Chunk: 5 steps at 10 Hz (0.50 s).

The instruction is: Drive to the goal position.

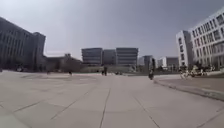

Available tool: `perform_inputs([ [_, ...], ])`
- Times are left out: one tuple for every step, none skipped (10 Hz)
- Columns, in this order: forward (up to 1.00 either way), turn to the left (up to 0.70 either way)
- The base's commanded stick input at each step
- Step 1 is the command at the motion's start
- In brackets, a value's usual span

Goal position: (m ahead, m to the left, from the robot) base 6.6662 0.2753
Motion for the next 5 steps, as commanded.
perform_inputs([
  [0.85, 0.0],
  [0.85, 0.0],
  [0.85, 0.0],
  [0.85, 0.0],
  [0.85, 0.0],
])
